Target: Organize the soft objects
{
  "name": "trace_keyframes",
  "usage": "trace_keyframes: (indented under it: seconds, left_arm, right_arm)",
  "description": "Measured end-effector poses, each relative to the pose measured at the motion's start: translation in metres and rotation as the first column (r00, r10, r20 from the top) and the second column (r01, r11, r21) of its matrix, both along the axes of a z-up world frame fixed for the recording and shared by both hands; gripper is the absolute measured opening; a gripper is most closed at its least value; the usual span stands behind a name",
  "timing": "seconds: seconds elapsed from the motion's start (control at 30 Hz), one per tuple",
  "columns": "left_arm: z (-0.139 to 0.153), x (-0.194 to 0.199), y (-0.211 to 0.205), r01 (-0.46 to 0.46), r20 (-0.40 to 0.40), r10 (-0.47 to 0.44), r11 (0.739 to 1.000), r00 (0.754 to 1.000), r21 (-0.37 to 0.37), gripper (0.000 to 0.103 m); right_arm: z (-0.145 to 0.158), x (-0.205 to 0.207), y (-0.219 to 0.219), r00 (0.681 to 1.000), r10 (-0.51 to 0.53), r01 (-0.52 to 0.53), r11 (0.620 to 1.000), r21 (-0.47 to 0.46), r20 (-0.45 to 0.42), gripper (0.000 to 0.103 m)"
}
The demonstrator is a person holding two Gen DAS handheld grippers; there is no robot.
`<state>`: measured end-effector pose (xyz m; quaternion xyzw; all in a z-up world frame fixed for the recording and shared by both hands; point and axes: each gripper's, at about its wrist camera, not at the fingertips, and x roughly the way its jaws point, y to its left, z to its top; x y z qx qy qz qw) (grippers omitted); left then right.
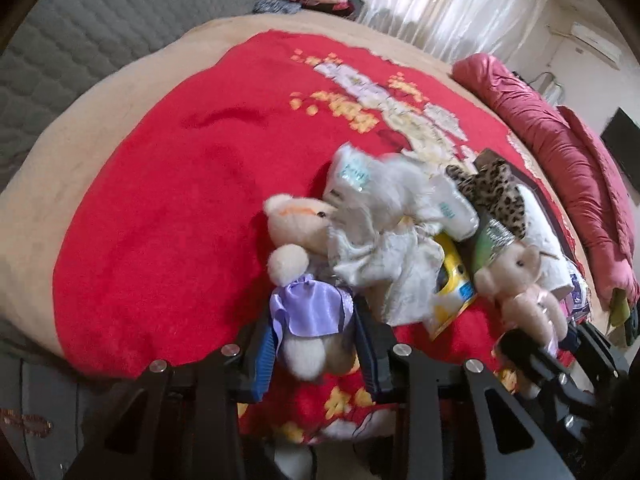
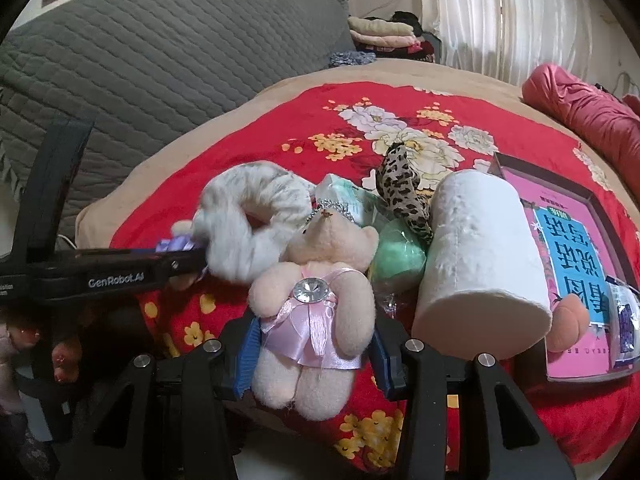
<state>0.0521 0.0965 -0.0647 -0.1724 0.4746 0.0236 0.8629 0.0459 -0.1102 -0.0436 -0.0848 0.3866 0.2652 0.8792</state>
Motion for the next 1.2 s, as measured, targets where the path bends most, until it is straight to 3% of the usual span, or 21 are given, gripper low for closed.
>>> trace_keyframes:
  seconds: [0.17,0.43,0.7,0.87,1.0,1.2]
  left_arm:
    - [0.004,-0.009,0.011,-0.054,-0.001,0.054,0.999,0.999,0.003,0.035]
    - [0.008,-0.013,0.023,-0.144,0.012,0.144,0.986,0.990,0.087,0.035]
    - [0.029,-0.019,0.026,-0.177,0.135,0.162,0.979,0.977,0.101,0.034]
    - [0.032,-0.018,0.026,-0.183,0.152,0.166,0.978,0.974,0.105,0.034]
    - [0.017,-0.010,0.026,-0.151,0.072,0.145,0.985,0.987,0.082,0.034]
    - [-0.013,0.003,0.030,-0.122,-0.065,0.121,0.992,0.991,-0.010,0.034]
  right_arm:
    - [0.001,0.000,-0.004,1.000,-0.007,0.007,1.000,0.011,-0.001,0.048]
    - [0.008,-0.001,-0.011,1.000,-0.016,0.016,0.999,0.031,0.020,0.048]
    - [0.014,-0.004,-0.016,0.999,-0.028,0.027,0.999,0.042,0.035,0.048]
    - [0.014,-0.005,-0.016,0.999,-0.029,0.028,0.999,0.039,0.037,0.048]
    - [0.013,-0.005,-0.015,0.999,-0.027,0.025,0.999,0.035,0.036,0.048]
    - [0.011,-0.005,-0.013,0.999,-0.021,0.020,0.999,0.030,0.030,0.048]
